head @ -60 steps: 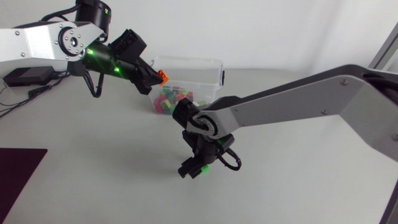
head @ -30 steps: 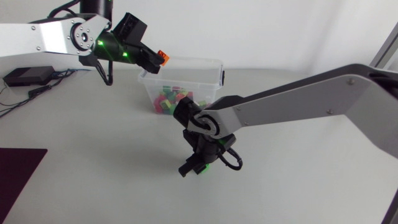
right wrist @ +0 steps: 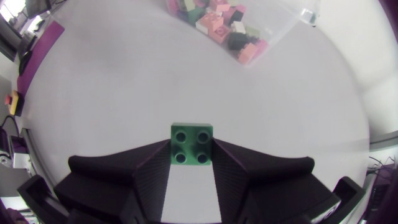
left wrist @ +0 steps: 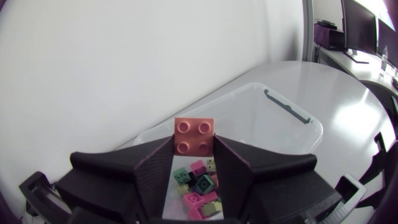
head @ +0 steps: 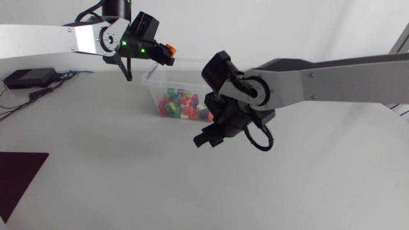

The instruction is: Place the duplo bricks in the container

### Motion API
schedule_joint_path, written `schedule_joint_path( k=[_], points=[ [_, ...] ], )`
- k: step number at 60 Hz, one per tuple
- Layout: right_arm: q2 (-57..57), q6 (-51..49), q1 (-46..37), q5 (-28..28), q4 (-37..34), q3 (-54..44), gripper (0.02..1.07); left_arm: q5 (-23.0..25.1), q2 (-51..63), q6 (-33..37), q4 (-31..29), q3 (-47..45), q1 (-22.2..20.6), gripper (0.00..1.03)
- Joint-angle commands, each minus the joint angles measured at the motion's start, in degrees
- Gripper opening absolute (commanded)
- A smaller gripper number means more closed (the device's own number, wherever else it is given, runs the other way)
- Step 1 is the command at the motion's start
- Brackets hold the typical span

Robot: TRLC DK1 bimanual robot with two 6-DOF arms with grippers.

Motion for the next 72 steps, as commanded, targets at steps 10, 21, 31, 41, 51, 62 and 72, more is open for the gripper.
schedule_joint_path(
  k=[10,21,31,41,51,62,72],
  points=[
    [-4.0,-0.4,-2.8,0.5,3.6,3.1,0.27,-5.6,4.6,-3.0,1.4,4.1,-0.8,0.94],
    [-4.1,-0.6,-4.7,0.5,6.2,5.8,0.27,-6.4,2.0,-2.9,1.5,1.0,-0.6,0.99],
    [-4.6,-0.8,-5.3,0.9,10.5,7.4,0.27,-6.7,-2.3,-2.6,-1.3,-2.4,0.3,0.99],
    [-2.8,-1.6,-6.2,2.0,16.1,9.1,0.27,-6.8,-7.5,-0.5,-5.3,-7.5,2.0,0.99],
    [0.2,-1.7,-7.5,1.9,20.9,11.1,0.27,-6.9,-14.5,2.3,-4.2,-16.2,3.1,0.99],
    [3.8,-1.9,-8.2,2.0,24.8,13.3,0.27,-6.9,-22.1,4.5,-4.0,-23.9,4.0,0.99],
    [7.0,-2.5,-8.0,2.3,29.0,13.9,0.27,-6.7,-26.2,6.1,-4.2,-29.2,4.8,0.99]
  ],
)
